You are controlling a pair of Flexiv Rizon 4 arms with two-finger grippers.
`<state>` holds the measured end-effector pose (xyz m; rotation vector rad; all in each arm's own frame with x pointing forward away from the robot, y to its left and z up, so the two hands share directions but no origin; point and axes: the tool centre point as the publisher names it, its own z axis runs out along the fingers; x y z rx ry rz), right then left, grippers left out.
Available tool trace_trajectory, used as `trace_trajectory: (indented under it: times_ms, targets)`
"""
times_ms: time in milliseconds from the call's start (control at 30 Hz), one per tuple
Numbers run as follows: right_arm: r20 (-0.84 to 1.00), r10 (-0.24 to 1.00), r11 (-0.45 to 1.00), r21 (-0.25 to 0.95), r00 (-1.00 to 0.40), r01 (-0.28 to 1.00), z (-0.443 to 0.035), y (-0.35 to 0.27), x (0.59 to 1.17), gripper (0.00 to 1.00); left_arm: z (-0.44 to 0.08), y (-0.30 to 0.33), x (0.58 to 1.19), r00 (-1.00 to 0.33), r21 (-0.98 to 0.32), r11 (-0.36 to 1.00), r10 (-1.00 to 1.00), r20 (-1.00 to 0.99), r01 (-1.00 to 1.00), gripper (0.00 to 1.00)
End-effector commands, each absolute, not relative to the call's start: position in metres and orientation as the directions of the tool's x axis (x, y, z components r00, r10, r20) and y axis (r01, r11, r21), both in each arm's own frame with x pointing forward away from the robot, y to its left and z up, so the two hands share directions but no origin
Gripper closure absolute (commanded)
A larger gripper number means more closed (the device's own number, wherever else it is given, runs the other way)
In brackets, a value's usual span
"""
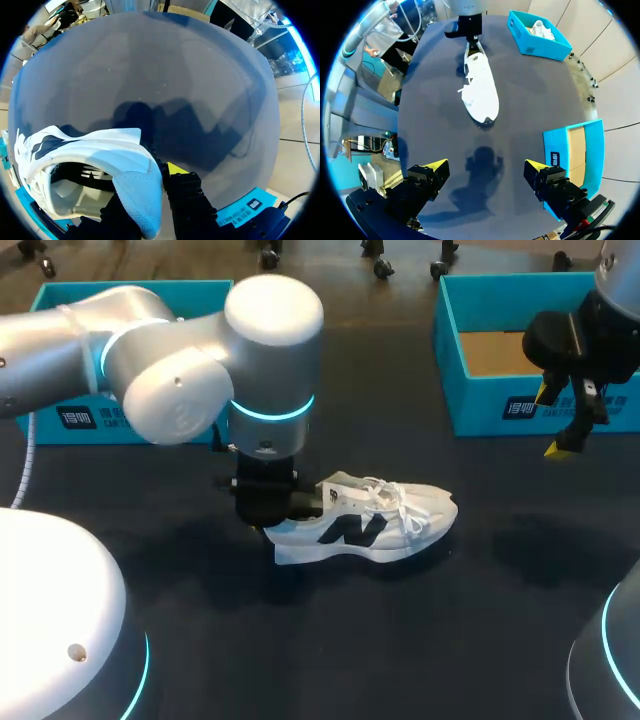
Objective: Take the shoe out of the shoebox, open the shoe tongue, remove and reinsert the insole, then place the shoe into the shoebox
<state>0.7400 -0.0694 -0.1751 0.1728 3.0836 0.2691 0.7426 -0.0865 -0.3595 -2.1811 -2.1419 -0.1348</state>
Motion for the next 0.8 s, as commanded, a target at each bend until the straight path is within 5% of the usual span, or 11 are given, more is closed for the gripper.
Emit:
trace_trajectory:
  times_ms: [33,500,600,633,800]
  targets:
    - [-0.03,0.115,0.979,0.172,-0.993,0.109,-0.175,-0.068,0.741,0.0,-0.373,-0.094,0.745,0.018,0.0,-0.019,0.991,0.132,1.0,1.0]
    - [-0.03,0.115,0.979,0.172,-0.993,0.109,-0.175,-0.068,0.741,0.0,-0.396,-0.096,0.745,0.047,0.012,-0.049,0.988,0.144,0.999,1.0]
    - [-0.03,0.115,0.979,0.172,-0.993,0.109,-0.175,-0.068,0.741,0.0,-0.396,-0.094,0.746,0.046,0.004,-0.047,0.989,0.138,0.999,0.25]
    - [-0.03,0.115,0.979,0.172,-0.993,0.109,-0.175,-0.068,0.741,0.0,-0.394,-0.092,0.747,0.045,-0.004,-0.044,0.992,0.122,0.999,0.07]
    - [-0.03,0.115,0.979,0.172,-0.993,0.109,-0.175,-0.068,0.741,0.0,-0.381,-0.091,0.748,0.029,0.009,-0.03,0.995,0.093,0.999,0.0]
